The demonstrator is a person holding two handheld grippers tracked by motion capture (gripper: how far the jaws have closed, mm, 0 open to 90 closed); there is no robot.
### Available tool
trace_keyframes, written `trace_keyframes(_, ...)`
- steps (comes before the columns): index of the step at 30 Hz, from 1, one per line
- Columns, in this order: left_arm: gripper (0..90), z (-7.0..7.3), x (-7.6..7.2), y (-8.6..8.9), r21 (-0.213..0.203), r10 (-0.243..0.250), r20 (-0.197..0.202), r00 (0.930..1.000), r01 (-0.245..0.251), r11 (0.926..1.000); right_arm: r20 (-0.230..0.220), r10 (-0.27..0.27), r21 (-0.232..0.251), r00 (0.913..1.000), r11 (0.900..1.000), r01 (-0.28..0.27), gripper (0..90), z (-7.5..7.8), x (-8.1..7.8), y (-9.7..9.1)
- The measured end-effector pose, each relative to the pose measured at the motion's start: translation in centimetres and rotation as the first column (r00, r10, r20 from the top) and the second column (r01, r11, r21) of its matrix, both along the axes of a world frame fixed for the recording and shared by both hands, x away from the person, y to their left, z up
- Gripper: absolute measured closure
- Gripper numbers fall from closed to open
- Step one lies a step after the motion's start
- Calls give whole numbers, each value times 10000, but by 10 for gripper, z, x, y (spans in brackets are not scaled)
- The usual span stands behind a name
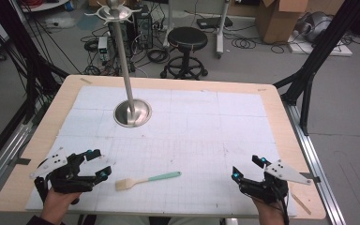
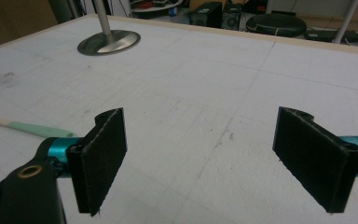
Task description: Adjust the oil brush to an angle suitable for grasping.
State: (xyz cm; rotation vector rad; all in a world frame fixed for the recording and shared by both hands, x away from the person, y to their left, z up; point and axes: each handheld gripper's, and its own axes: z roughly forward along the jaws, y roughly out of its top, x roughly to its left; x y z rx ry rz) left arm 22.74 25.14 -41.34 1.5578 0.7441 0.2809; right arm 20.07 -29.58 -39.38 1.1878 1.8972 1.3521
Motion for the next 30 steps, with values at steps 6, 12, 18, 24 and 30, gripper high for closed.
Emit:
trace_keyframes(6, 189, -1, 3, -5, 47, -528, 10, 9986, 528, 9986, -91, 17, -142, 10000, 9999, -18, 160, -3, -1, -1)
trace_keyframes(12, 191, -3, 3, -11, 273, -764, -25, 9971, 765, 9967, -76, -35, -203, 10000, 9998, 34, 160, -3, -1, -1)
trace_keyframes(18, 193, -4, 0, -14, 511, -929, -40, 9957, 930, 9944, -134, 25, -250, 9999, 9997, -28, 160, -5, 2, 2)
trace_keyframes(24, 194, -6, 1, -17, 609, -989, -84, 9951, 992, 9932, -243, 114, -328, 9996, 9994, -122, 160, -6, 3, 4)
trace_keyframes(30, 195, -6, 3, -20, 663, -1043, -113, 9945, 1048, 9923, -225, 68, -335, 9997, 9994, -75, 160, -6, 2, 2)
